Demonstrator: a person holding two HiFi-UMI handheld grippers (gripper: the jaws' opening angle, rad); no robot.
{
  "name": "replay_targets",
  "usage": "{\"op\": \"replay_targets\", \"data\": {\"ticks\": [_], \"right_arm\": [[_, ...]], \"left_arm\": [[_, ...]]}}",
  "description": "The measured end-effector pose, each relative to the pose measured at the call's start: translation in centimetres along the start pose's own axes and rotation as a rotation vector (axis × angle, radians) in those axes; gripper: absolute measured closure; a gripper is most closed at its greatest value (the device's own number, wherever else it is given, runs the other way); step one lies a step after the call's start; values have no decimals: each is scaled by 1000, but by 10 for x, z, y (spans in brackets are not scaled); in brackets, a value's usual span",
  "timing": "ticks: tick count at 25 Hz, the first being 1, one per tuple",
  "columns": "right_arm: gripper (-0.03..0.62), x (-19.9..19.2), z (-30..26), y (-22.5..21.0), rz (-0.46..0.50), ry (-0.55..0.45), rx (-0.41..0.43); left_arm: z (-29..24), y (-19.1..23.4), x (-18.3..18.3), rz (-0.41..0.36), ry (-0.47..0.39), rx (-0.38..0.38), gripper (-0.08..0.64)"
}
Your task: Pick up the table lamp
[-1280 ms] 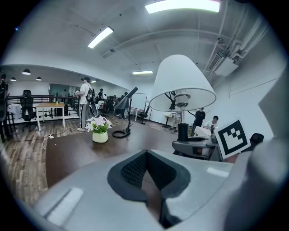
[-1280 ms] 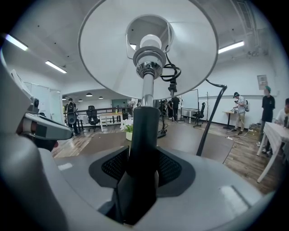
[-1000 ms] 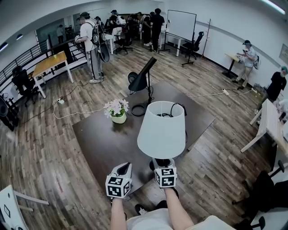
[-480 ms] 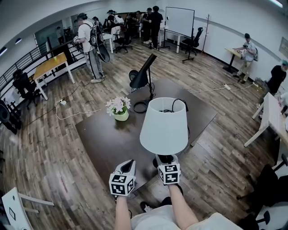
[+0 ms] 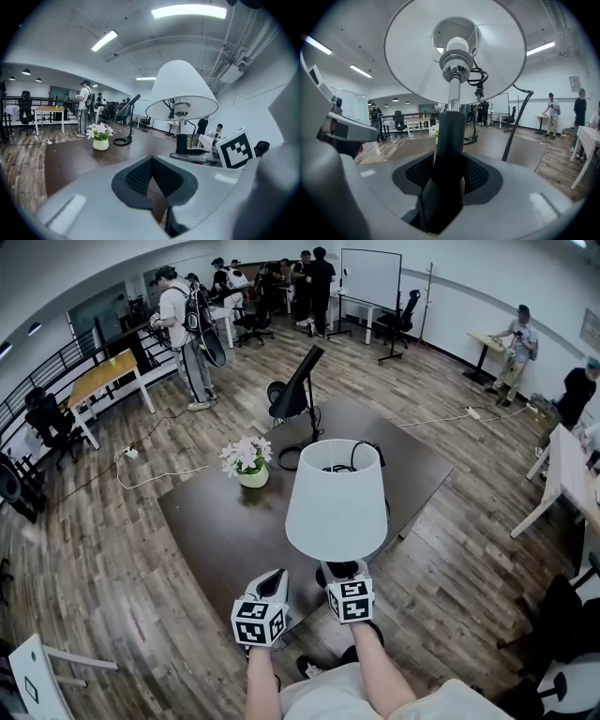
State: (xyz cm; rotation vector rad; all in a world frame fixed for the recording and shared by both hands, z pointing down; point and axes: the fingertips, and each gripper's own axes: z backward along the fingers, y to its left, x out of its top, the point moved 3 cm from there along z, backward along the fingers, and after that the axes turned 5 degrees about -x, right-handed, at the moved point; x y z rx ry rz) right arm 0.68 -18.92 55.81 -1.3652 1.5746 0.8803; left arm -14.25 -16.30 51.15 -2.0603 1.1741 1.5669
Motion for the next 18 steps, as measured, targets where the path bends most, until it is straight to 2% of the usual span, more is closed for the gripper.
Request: {"op": "replay_targets", "data": {"ticks": [18], "right_arm": [[385, 5, -9, 3, -10, -2, 9]], "left_arm": [[-4, 4, 1, 1, 8, -4, 558]]}}
